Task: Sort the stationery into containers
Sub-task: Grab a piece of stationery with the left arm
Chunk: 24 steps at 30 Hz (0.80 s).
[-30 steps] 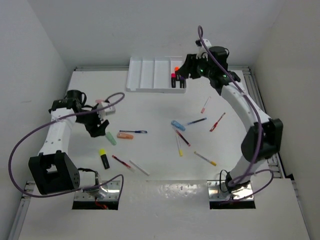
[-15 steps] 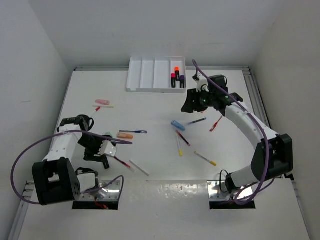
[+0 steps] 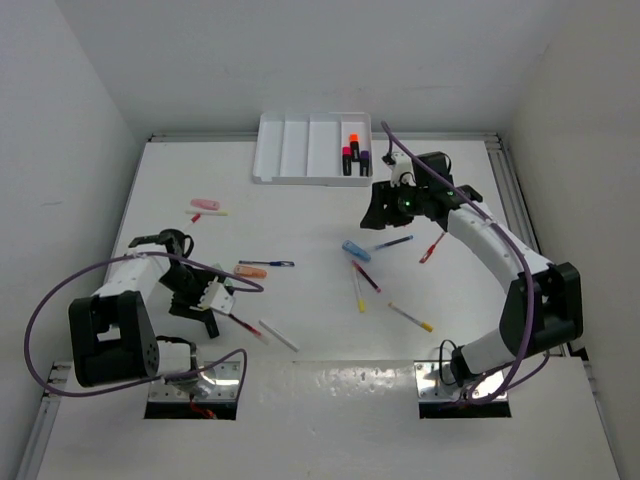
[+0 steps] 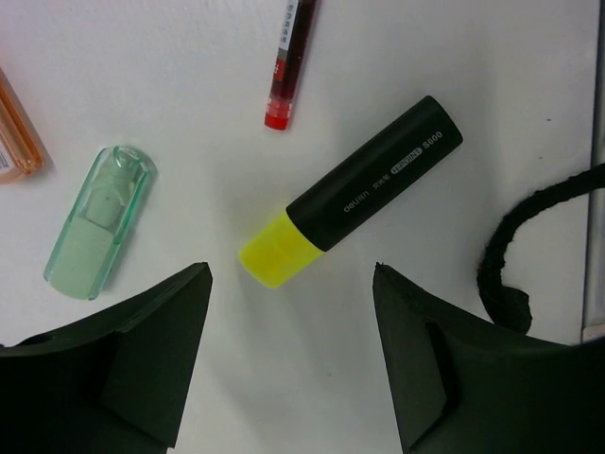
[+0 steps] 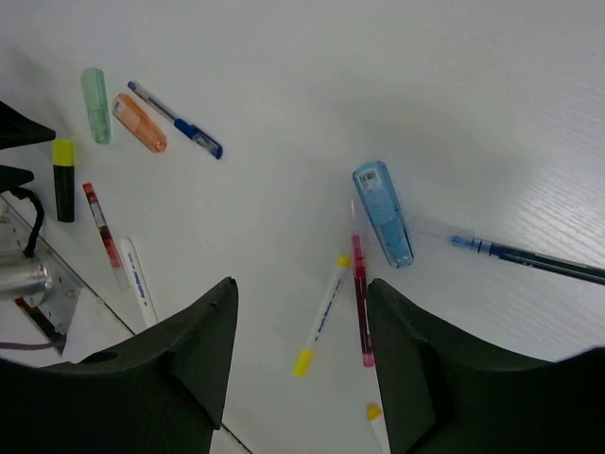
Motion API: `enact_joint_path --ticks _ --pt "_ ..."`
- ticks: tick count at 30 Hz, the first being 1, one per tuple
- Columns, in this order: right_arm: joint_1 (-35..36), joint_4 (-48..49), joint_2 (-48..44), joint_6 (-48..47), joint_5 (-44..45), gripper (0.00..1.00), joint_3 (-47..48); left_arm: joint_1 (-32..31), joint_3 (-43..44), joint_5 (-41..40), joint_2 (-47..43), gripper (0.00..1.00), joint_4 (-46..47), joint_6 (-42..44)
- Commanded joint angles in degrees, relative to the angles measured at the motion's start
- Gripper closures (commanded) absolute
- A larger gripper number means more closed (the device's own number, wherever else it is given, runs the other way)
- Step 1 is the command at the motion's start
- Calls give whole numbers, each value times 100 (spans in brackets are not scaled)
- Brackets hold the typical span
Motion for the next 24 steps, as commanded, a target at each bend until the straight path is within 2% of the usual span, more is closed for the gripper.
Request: enact_joint_path --ticks 1,5,9,20,24 --pt "-1 -14 73 -69 -173 43 99 -130 -141 209 16 25 205 1502" --pt "-19 -137 99 -26 -278 35 125 -227 -282 147 104 29 354 1537" --pt "-45 -242 117 62 -217 7 134 -314 -379 16 262 33 504 1546" --pt "-98 -208 117 150 -911 14 29 -368 -941 -424 254 50 925 1573" --pt "-72 -163 82 212 -1201 19 64 -367 -1117 -407 26 70 1031 1353"
